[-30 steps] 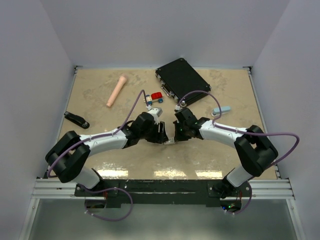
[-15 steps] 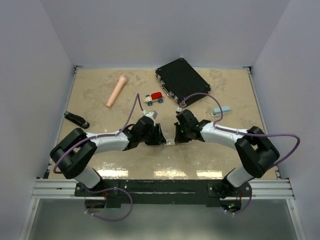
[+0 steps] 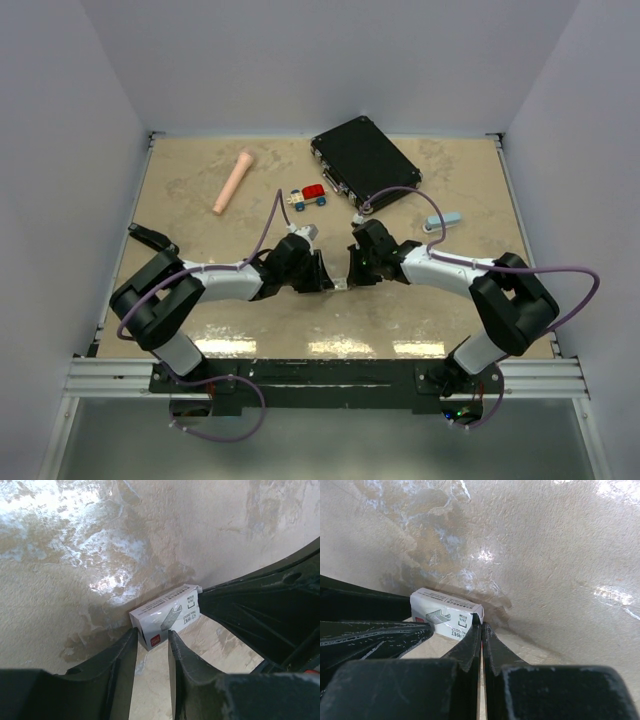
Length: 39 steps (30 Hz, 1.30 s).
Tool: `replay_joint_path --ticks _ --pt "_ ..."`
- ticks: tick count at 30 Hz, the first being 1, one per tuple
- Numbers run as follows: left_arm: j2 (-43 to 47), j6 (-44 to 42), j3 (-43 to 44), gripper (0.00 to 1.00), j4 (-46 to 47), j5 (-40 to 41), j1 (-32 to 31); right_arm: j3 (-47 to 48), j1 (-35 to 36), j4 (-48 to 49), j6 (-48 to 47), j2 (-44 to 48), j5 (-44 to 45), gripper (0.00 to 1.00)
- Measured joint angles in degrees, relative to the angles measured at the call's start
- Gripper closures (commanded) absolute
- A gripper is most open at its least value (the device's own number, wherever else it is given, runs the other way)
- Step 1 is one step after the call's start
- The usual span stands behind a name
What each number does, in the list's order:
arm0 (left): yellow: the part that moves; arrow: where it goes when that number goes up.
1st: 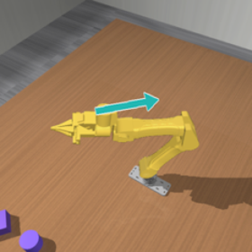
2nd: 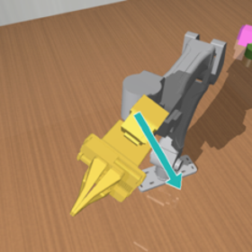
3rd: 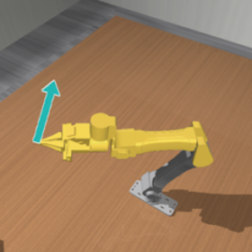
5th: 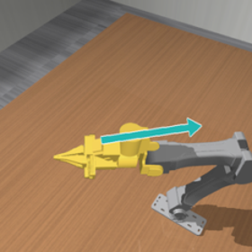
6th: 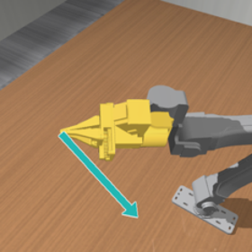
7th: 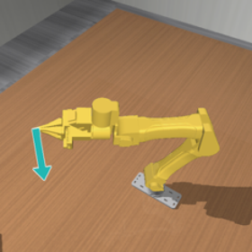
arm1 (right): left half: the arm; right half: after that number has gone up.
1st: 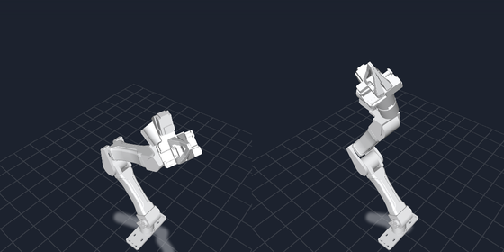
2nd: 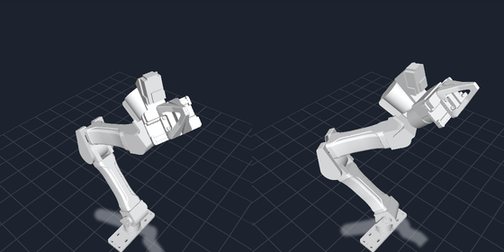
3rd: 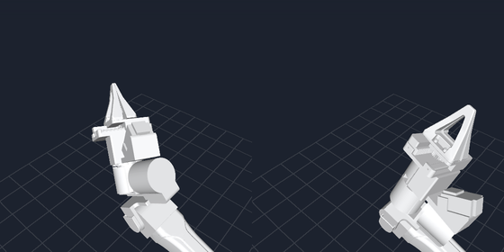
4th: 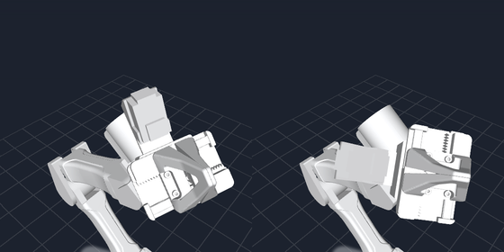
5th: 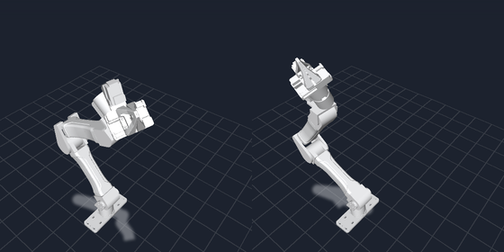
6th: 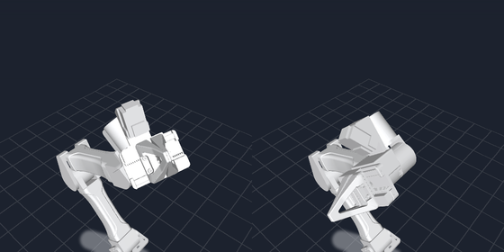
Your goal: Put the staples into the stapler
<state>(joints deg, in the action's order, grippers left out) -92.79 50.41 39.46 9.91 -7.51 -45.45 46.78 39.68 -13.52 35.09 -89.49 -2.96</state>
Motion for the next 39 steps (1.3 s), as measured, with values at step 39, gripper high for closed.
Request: replay_joint_path --ticks 39 --pt "3.6 9.0 -12.2 1.0 17.9 -8.0 5.6 -1.4 -0.4 0.6 0.7 1.1 1.6 1.0"
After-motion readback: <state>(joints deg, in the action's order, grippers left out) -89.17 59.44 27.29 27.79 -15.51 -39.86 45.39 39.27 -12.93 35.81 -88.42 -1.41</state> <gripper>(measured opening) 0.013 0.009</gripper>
